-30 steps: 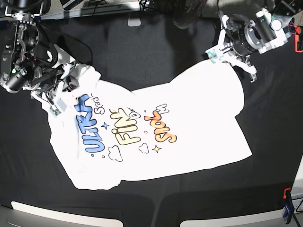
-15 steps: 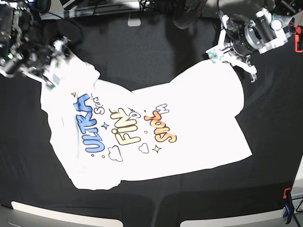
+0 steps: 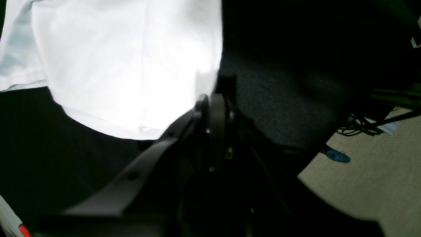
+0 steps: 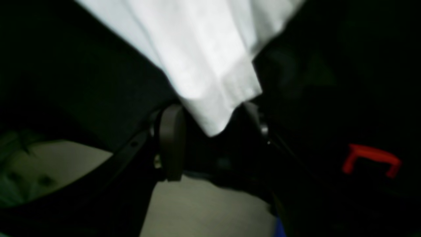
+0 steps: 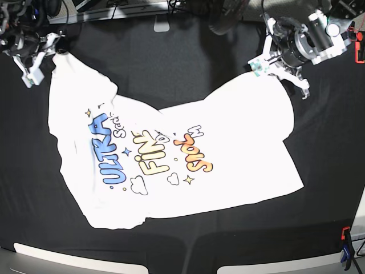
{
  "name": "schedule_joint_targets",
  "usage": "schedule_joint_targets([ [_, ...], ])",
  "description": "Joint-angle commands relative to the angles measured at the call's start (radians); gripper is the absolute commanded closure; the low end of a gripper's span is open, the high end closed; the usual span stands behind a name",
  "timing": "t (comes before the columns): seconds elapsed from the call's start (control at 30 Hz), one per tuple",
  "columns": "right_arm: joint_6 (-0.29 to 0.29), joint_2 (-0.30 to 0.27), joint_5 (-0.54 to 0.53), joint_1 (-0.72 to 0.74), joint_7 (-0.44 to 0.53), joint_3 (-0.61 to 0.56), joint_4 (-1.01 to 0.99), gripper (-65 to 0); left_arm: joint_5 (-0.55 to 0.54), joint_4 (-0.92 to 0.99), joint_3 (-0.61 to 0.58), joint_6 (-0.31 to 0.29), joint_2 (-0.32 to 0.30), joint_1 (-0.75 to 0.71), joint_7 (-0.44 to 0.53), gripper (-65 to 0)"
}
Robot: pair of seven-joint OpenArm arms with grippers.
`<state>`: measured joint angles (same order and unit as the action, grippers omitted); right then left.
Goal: Layout the t-shirt on the table in an organized manner, then fold the t-shirt properly
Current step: 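Grasp the shirt sleeve with the right gripper and pull it outward, then drag the held sleeve with the right gripper toward the shirt collar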
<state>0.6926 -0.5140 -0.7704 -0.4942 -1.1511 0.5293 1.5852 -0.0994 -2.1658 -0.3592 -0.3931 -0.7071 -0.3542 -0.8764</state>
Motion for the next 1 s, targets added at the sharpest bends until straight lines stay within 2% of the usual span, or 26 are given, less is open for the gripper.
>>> schedule_joint_targets([
  [0.0, 0.006, -0.009, -0.075, -0.008, -0.04, 0.001, -0.015, -26.9, 0.002, -0.018, 0.006, 0.005, -0.011, 0.005, 0.01, 0.0],
  [0.13, 0.006, 0.007, -0.403, -0.01, -0.226, 0.0, -0.047, -26.9, 0.002, -0.018, 0.006, 0.005, -0.01, 0.005, 0.01, 0.0],
  [0.27, 0.006, 0.004, -0.657, -0.01, -0.245, 0.001, -0.04, -26.9, 0.002, -0.018, 0.006, 0.005, -0.01, 0.005, 0.011, 0.0],
  [0.33, 0.006, -0.001, -0.713, -0.01, -0.245, 0.001, -0.02, -26.9, 0.002, -0.018, 0.006, 0.005, -0.011, 0.005, 0.01, 0.0],
  [0.47, 0.006, -0.013, -0.713, 0.022, -0.245, 0.001, 0.024, -26.9, 0.002, -0.018, 0.006, 0.005, -0.01, 0.005, 0.01, 0.0],
  [0.57, 0.006, -0.012, -0.699, 0.101, -0.245, 0.004, 0.026, -26.9, 0.002, -0.018, 0.006, 0.005, -0.01, 0.005, 0.01, 0.0],
  [0.6, 0.006, -0.012, -0.653, 0.132, -0.243, 0.004, 0.026, -26.9, 0.002, -0.018, 0.006, 0.005, -0.01, 0.005, 0.01, 0.0],
  [0.8, 0.006, -0.011, -0.335, 0.293, -0.027, 0.003, 0.025, -26.9, 0.002, -0.018, 0.006, 0.005, -0.01, 0.005, 0.01, 0.0],
  [0.97, 0.006, 0.017, -0.151, 0.365, -0.021, 0.0, 0.025, -26.9, 0.002, -0.018, 0.006, 0.005, -0.01, 0.005, 0.01, 0.0],
])
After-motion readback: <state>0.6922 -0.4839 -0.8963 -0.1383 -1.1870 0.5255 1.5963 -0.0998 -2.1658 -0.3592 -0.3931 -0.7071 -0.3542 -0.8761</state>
